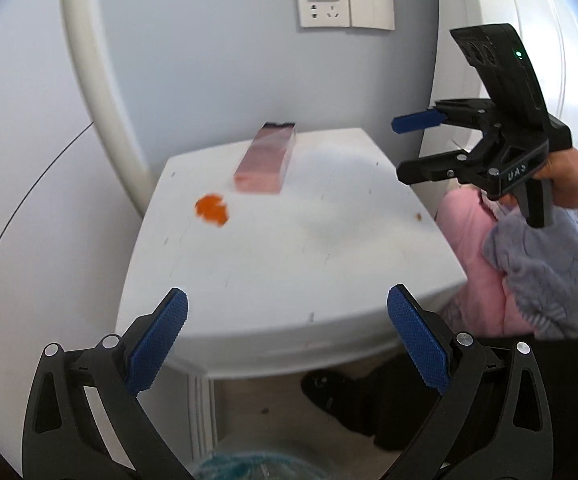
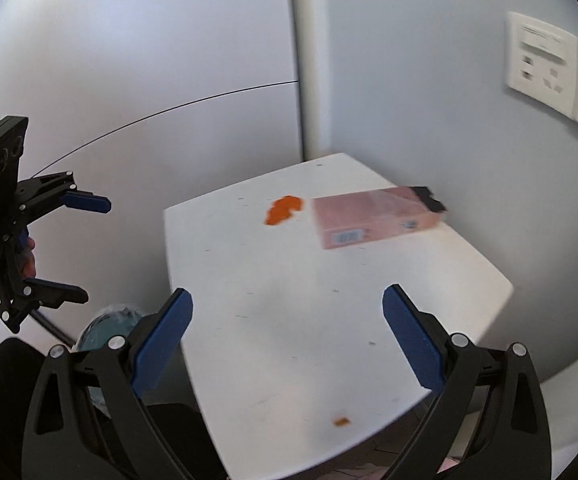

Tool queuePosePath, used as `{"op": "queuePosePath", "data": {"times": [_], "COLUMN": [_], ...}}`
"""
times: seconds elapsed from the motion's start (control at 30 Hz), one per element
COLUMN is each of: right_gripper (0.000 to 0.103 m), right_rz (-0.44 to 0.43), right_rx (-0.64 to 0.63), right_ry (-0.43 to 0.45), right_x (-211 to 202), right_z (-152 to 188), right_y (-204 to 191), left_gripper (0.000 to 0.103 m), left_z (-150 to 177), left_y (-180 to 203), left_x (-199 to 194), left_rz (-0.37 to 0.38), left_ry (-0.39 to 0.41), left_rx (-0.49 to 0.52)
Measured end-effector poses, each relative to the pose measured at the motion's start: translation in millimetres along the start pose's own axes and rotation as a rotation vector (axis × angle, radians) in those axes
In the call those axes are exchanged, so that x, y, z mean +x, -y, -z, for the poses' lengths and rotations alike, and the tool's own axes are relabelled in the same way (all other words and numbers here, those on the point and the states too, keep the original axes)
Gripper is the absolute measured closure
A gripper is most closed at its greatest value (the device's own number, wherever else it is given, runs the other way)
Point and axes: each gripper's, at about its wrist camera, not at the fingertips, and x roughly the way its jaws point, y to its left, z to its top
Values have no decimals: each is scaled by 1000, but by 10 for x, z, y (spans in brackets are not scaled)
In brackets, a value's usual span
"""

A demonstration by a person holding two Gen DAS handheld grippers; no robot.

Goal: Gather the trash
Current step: 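Move both tools back to the pink box on the cabinet, then close the left gripper on the pink box's narrow end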

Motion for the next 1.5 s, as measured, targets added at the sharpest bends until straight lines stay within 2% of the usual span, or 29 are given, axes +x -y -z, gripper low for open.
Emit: {"op": "queuePosePath", "data": {"times": [0.2,0.37,0.57,0.73,1.1,1.33,1.5], "right_gripper": [10,10,10,10,10,10,10], "right_rz": [71,119,142,146,149,143,142], "right_rx": [89,105,87,98,165,169,176], "right_ry": [32,42,34,31,27,21,23], "right_x": [-125,-174,-38,106,386,438,436], "right_z": [44,38,15,-25,-97,-103,-100], "right_y": [373,548,660,798,1133,1216,1238], "left_gripper": [6,6,6,6,6,7,39], "left_z": [-323,-569,-806,-1010,-1202,-1207,-1241], "left_y": [103,93,-19,-147,-424,-491,-474], "left_x": [312,640,1027,1386,2126,2337,2392], "left_rz": [12,7,-10,4,74,110,113], "left_ry": [15,10,-9,-36,-122,-150,-157], "left_rx": [5,-21,-33,-32,-25,-27,-12]}}
